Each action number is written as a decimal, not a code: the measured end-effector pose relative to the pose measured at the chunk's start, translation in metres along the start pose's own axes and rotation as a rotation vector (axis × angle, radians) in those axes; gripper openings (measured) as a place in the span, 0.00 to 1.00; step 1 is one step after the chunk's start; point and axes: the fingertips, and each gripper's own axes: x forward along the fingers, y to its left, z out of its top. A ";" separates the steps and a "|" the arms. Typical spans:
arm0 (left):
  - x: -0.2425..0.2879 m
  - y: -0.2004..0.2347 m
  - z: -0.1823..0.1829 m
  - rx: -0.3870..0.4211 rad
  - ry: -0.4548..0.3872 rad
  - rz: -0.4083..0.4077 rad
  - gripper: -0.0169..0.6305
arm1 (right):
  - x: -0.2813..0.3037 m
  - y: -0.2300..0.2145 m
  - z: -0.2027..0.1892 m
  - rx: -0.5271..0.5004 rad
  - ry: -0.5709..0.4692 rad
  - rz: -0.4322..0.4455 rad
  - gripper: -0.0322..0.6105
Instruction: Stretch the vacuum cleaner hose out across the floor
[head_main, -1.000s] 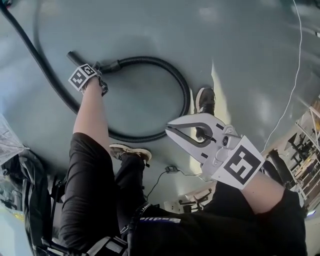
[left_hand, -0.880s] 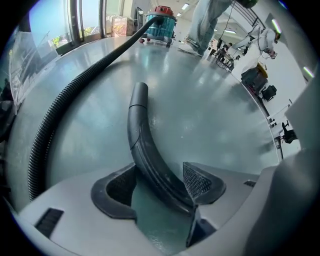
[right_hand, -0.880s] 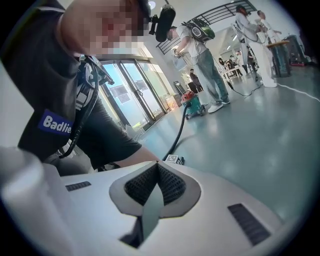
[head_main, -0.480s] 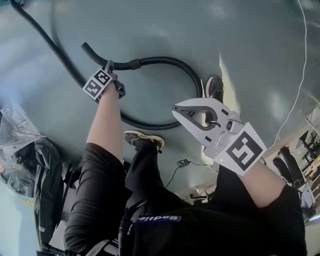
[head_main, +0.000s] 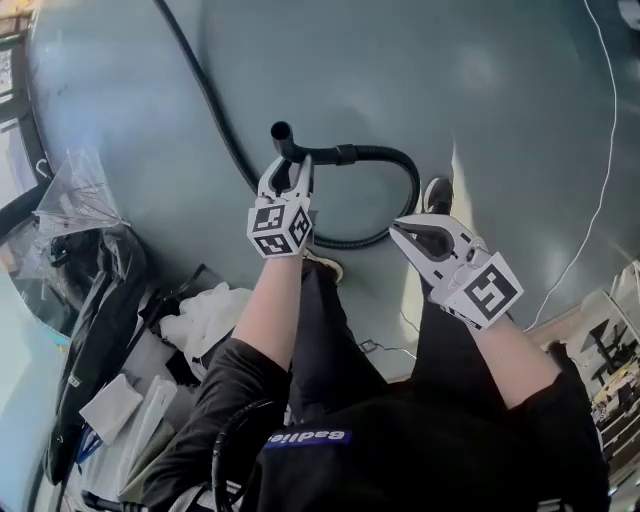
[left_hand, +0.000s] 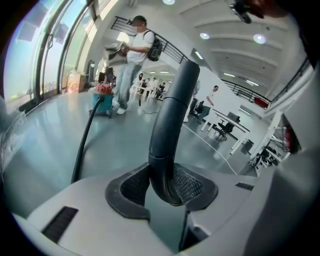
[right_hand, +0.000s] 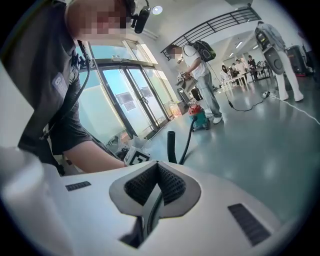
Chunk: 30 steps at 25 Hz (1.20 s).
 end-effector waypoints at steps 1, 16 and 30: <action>-0.018 -0.017 0.014 0.050 -0.014 -0.022 0.26 | -0.003 0.006 0.009 0.003 -0.004 0.003 0.05; -0.251 -0.194 0.212 0.555 -0.130 -0.193 0.26 | -0.111 0.142 0.174 -0.141 -0.124 0.063 0.06; -0.408 -0.306 0.240 0.535 -0.353 0.058 0.26 | -0.246 0.177 0.160 -0.324 0.021 0.255 0.06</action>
